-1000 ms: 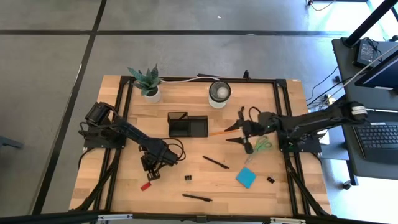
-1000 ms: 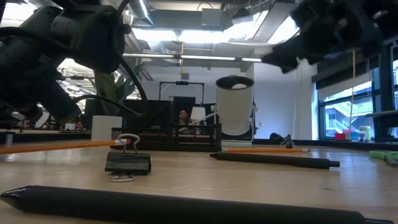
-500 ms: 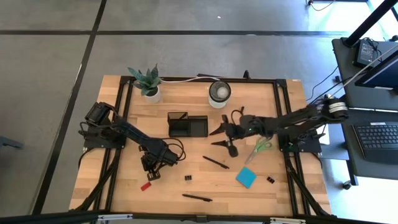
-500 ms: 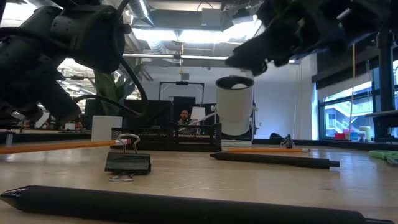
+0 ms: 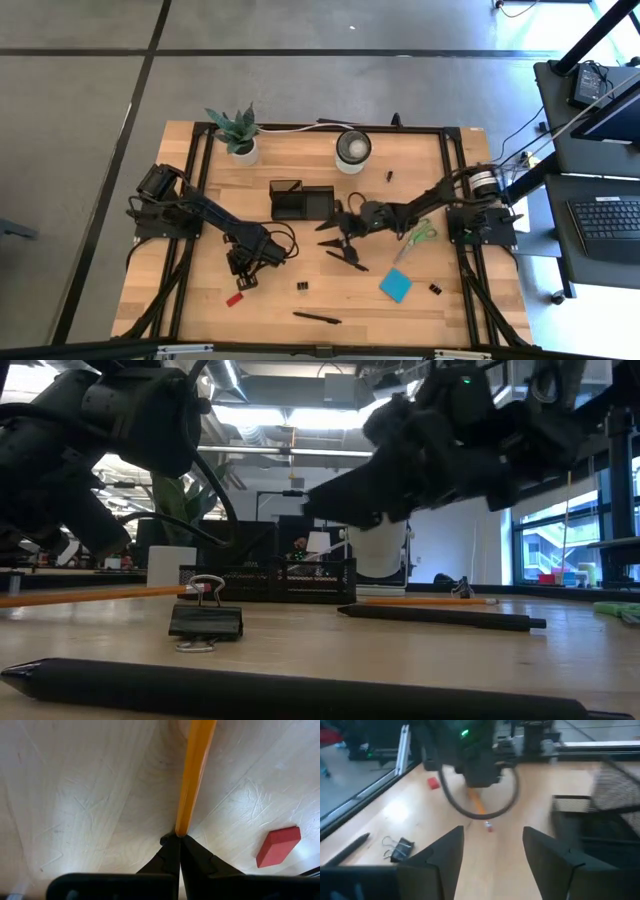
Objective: Pick and place office supplies into organizer
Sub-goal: Put the left yellow pencil in the desk organizer
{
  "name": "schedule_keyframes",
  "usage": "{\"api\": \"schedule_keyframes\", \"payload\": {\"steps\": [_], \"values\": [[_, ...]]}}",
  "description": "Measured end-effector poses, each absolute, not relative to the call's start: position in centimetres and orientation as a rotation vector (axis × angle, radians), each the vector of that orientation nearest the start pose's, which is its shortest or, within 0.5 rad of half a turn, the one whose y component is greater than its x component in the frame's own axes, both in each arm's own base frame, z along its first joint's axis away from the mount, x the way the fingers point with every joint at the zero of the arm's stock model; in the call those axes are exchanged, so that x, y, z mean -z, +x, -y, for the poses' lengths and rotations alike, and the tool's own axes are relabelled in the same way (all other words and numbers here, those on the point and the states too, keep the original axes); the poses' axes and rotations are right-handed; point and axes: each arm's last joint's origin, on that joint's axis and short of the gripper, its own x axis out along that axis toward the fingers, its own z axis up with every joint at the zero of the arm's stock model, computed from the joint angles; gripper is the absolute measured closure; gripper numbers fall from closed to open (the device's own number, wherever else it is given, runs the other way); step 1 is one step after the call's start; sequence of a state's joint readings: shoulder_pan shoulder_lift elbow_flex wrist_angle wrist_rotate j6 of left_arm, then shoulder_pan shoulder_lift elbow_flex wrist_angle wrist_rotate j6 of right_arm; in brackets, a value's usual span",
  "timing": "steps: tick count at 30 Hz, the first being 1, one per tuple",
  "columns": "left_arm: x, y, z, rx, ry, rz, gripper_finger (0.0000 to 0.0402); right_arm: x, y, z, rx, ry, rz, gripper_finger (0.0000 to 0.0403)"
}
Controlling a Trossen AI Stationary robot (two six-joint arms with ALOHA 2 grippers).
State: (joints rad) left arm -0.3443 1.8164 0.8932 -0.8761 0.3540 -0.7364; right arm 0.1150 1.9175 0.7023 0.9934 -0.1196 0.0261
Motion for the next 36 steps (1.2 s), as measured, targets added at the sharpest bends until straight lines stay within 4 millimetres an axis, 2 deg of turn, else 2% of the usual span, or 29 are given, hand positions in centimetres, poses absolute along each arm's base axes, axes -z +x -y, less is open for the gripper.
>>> {"api": "schedule_keyframes", "payload": {"steps": [6, 11, 15, 27, 36], "values": [[-10.8, 23.9, 9.8, -0.196, -0.497, -1.914, 0.04, -11.5, 37.2, -6.1, -0.269, -0.018, -0.317, 0.0196], [-10.9, 23.8, 10.1, -0.183, -0.473, -1.91, 0.04, -11.0, 39.0, -7.3, -0.159, -0.073, -0.372, 0.0196], [-10.9, 23.8, 10.4, -0.179, -0.456, -1.906, 0.04, -10.2, 40.1, -8.1, -0.154, -0.065, -0.392, 0.0196], [-10.9, 23.7, 10.6, -0.175, -0.441, -1.902, 0.04, -8.8, 42.7, -8.6, -0.143, -0.037, -0.458, 0.0196], [-10.9, 23.7, 10.6, -0.173, -0.439, -1.902, 0.04, -8.0, 43.1, -8.1, -0.111, -0.041, -0.471, 0.0196]]}}
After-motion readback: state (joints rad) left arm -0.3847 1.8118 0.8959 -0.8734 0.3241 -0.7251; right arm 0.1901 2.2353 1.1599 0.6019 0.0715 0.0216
